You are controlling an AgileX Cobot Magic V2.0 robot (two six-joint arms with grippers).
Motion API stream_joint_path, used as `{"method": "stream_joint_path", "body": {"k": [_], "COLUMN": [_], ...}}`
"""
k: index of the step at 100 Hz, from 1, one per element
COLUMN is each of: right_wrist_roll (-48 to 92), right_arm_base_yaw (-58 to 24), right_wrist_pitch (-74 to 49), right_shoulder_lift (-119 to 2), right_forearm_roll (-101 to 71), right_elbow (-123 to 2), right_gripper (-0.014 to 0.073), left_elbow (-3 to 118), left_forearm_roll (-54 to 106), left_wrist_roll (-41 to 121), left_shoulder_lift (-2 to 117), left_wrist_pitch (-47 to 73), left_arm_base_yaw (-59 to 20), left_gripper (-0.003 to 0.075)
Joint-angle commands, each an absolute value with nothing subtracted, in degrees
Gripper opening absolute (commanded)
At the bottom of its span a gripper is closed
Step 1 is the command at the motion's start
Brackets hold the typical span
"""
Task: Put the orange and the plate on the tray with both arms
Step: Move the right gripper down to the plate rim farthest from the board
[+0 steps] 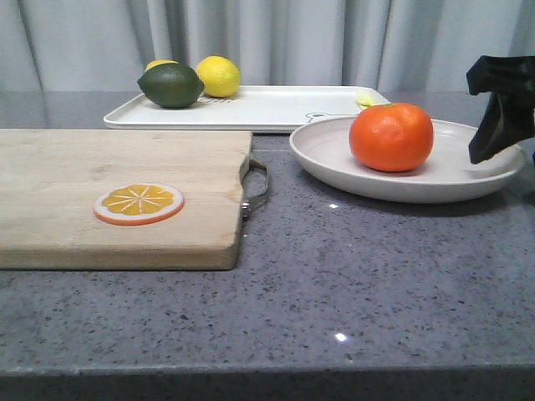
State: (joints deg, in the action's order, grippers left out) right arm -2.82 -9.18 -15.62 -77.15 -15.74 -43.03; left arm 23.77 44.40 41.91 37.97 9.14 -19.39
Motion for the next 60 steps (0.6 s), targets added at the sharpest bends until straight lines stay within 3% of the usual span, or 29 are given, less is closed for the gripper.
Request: {"method": "stream_joint_path", "body": {"k": [1, 21, 60], "right_wrist_roll": [-2.3, -2.3, -2.3], "right_arm_base_yaw": [-9.3, -9.3, -9.3], "right_wrist_pitch": [-12.5, -12.5, -11.6], "right_shoulder_lift": [-75.8, -75.8, -75.6], "right_forearm_roll": [-16.1, -16.1, -18.7], "right_elbow": [-44.9, -44.9, -44.9], "right_gripper": [0.0348, 0.0134, -0.0093], "left_elbow": [25.2, 25.2, 25.2], "left_forearm_roll": [45.4, 45.4, 45.4], "left_wrist_roll": [41.4, 41.4, 41.4], "left_shoulder_lift": [37.8, 37.8, 37.8], "left_wrist_pitch": [5.6, 5.6, 5.6], "left_arm_base_yaw": [-19.1, -19.1, -19.1], "left_gripper": [0.0295, 0.0295, 0.0295]}}
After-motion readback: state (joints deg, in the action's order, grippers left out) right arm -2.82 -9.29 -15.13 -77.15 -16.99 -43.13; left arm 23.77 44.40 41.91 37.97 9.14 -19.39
